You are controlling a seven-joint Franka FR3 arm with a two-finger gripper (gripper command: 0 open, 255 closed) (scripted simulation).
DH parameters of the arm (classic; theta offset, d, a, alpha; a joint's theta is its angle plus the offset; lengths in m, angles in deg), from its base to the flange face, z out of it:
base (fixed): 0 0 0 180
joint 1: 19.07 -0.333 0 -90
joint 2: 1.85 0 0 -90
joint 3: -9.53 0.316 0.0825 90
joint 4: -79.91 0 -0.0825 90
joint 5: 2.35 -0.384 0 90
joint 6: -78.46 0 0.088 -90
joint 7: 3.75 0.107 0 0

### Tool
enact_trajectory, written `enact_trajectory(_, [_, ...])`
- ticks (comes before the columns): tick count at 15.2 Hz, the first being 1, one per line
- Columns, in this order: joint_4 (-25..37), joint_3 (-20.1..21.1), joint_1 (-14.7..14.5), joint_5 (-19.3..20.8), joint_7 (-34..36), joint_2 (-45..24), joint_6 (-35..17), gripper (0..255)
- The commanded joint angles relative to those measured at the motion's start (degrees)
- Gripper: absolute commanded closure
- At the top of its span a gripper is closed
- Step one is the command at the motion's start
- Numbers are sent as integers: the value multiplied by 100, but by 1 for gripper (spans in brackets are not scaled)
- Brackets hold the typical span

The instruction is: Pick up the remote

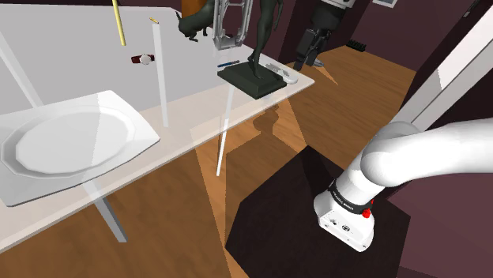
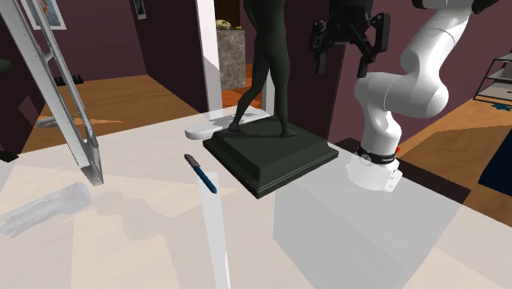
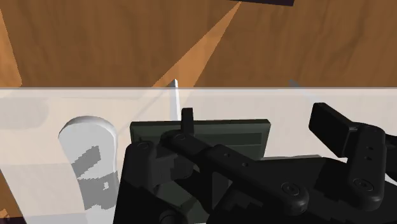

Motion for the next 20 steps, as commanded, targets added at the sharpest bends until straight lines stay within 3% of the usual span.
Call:
enact_trajectory(1, [0, 0, 0, 0, 0, 0, 0, 0])
enact_trajectory(11, [883, -641, 233, 422, -851, -1938, -869, 0])
enact_trajectory(20, [2277, -1097, 400, 443, -1576, -3844, -1241, 0])
